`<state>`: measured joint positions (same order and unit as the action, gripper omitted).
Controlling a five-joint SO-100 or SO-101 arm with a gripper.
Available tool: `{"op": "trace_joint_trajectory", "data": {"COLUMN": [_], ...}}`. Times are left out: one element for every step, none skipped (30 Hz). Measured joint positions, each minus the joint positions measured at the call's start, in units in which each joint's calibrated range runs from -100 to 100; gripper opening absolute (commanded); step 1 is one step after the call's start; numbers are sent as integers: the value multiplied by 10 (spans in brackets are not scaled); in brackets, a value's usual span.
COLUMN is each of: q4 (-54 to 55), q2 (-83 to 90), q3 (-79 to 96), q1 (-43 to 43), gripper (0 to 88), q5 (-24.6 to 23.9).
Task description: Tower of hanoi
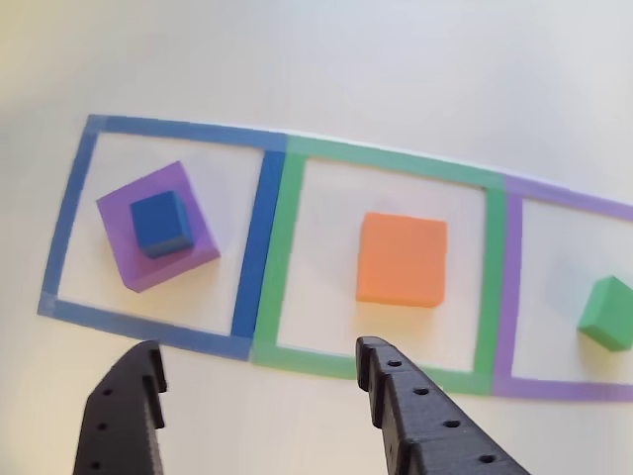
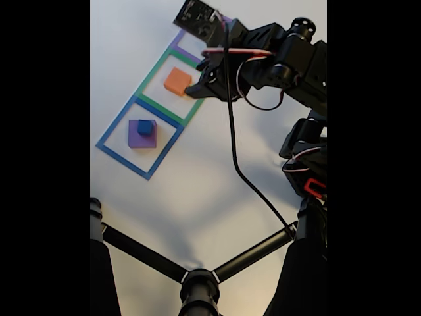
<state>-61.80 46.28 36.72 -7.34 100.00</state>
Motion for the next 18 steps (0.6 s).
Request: {"op": "trace_joint_trajectory", "data": {"q4": [20, 41, 58, 79, 98, 120, 145, 176, 207, 237, 261, 280, 294, 309, 330, 353, 378, 405], "q2": [6, 11, 15, 19, 23, 28, 34, 38, 41, 45, 45, 47, 50, 54, 56, 58, 58, 58], "q3": [24, 46, 67, 87, 105, 125, 148, 174, 197, 218, 233, 245, 255, 268, 285, 301, 319, 338], "q1": [-5, -6, -6, -12, -18, -25, -30, -31, -31, -31, -31, -31, -33, -38, -44, -51, -56, -57], "gripper": [279, 279, 279, 279, 286, 294, 294, 294, 294, 299, 308, 323, 336, 353, 365, 369, 372, 375], "q5": [0, 0, 0, -8, -6, 0, 0, 0, 0, 0, -4, -4, -4, -8, -6, -6, -6, -4]}}
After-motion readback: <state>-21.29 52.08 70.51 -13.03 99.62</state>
